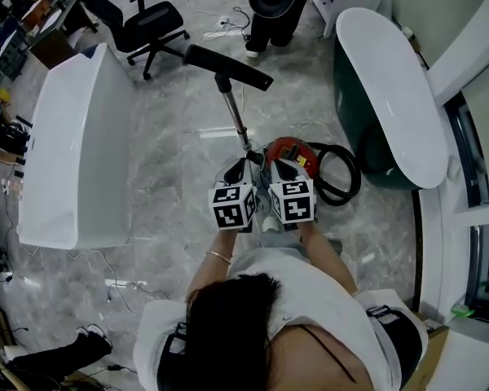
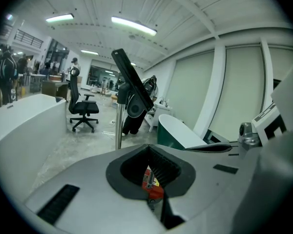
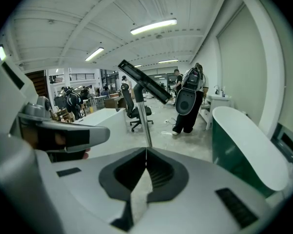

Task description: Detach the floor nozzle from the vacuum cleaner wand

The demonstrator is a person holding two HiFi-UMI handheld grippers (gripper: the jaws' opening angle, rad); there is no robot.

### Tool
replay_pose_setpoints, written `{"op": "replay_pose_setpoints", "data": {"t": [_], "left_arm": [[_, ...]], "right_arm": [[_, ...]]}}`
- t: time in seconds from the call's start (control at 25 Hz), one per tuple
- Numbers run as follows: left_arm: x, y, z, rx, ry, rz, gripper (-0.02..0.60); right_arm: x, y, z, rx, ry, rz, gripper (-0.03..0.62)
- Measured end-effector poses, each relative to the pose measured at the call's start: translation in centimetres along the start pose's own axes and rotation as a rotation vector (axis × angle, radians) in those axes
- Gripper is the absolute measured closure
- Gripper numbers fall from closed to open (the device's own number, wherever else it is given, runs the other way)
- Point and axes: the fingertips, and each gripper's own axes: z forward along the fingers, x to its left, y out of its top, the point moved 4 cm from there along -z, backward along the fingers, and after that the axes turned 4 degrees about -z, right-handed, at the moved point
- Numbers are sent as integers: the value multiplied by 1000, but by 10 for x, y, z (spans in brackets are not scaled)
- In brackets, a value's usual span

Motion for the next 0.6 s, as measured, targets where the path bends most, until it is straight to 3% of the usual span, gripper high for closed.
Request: {"op": "replay_pose_setpoints", "data": {"t": [0.6], "left_arm": [[-2,12,36,-9,68,-12,578]], "right_arm": [[-28,14,31,-11,73,-13,579]]}}
